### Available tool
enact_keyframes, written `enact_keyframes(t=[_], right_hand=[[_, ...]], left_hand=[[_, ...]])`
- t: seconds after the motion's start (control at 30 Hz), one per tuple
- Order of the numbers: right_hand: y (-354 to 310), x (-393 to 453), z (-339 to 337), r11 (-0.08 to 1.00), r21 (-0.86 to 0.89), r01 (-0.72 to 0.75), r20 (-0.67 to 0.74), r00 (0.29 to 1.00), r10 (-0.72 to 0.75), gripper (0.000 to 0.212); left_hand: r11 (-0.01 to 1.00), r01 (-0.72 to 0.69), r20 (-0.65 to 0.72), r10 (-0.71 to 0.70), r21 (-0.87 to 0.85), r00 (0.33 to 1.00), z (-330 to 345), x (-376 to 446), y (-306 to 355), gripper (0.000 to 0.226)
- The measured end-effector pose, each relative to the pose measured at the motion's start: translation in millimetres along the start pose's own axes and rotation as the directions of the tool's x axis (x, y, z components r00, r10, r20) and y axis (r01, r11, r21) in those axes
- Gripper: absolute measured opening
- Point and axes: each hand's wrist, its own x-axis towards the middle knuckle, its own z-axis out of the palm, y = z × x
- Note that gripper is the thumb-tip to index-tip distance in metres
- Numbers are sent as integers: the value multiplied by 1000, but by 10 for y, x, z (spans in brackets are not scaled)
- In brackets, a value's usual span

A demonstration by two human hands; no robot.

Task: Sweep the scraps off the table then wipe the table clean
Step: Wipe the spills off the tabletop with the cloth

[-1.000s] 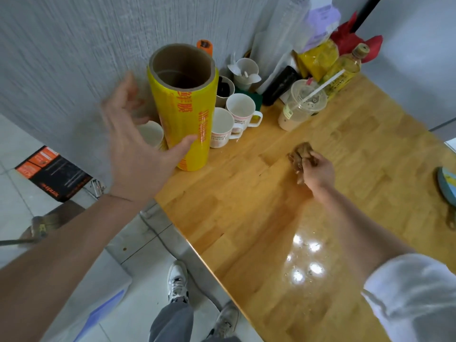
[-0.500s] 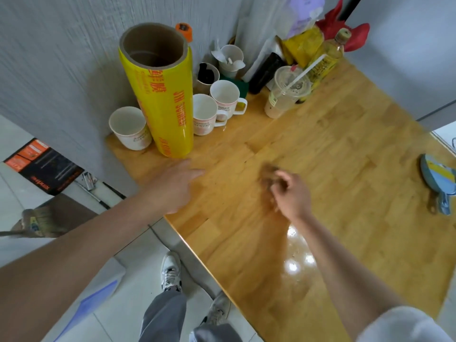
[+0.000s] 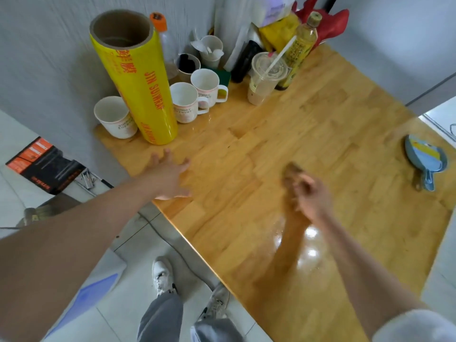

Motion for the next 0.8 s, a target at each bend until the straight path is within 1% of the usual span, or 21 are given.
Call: enact_keyframes(t=[0.03,0.07,0.1,0.13,0.2,0.23,0.27,0.3,0.33,0.37,0.4,0.43,0.47,0.5,0.53,0.57,0.6,0.63,0.67,0.73,0.8], right_hand=[[169,181,-164,977,64,-202,-106,972,208,26],[252,264,-237,939,76,-336,-176,922,345,32],[246,250,-222,926,42,-375,-194,906,376,34],[128,141,-133,946,17,-323,-188,928,321,33],[-260,-340,241,999,26,-32,-77,996,34,25],[-455,-665,476,986,17,165,44,985,-166,24],[-634,-1021,665,935,-1,354,211,914,-346,23],[-720,-1341,790,861,7,509,368,799,-475,25],[-677,-1515,820,793,43,607,468,690,-553,27],[-558,-1519,748,763,85,641,511,629,-586,29],[-405,-1415,589,772,66,632,477,660,-581,30],[-223,-1243,399,826,3,564,377,764,-523,29],[-29,-1013,177,921,-80,381,236,905,-354,30],[169,-773,-47,979,-159,124,58,991,-116,31],[317,-603,-223,973,-181,-144,-126,984,123,31],[392,-505,-295,923,-122,-366,-275,906,323,31],[318,-511,-242,878,-49,-476,-341,834,433,29],[125,-582,-73,891,-53,-451,-332,849,411,28],[-127,-712,184,928,-76,-364,-267,904,333,28],[-702,-1045,771,995,-64,-73,-111,992,65,27],[-1194,-1517,1259,972,-65,227,89,971,-221,26]], left_hand=[[1000,4,-15,-4,11,1000,24,6,-1,106],[1000,7,-22,-7,12,1000,46,17,6,109],[1000,12,-22,-11,9,1000,59,18,13,110],[1000,14,-25,-13,7,1000,56,19,16,110],[1000,15,-27,-15,11,1000,51,10,28,110],[1000,17,-29,-17,15,999,49,4,32,110],[1000,18,-31,-17,20,999,44,-2,33,110],[1000,16,-32,-15,22,999,41,-16,36,109],[1000,12,-37,-11,20,999,40,-20,37,109],[1000,12,-40,-11,15,999,34,-30,34,109],[1000,6,-43,-5,20,999,34,-28,35,109],[1000,-1,-49,2,26,999,46,-18,34,109],[999,-6,-57,8,32,998,63,0,32,109],[999,-7,-62,9,31,998,74,19,27,109],[1000,-2,-64,4,24,998,87,28,10,110],[1000,1,-62,0,14,998,94,45,7,111],[1000,0,-63,1,9,998,104,60,10,112],[1000,2,-68,-1,13,998,88,77,15,112],[1000,-8,-76,10,18,997,93,93,8,112],[999,-18,-88,21,33,996,96,148,-18,112],[998,-23,-95,28,51,995,119,172,-42,113]])
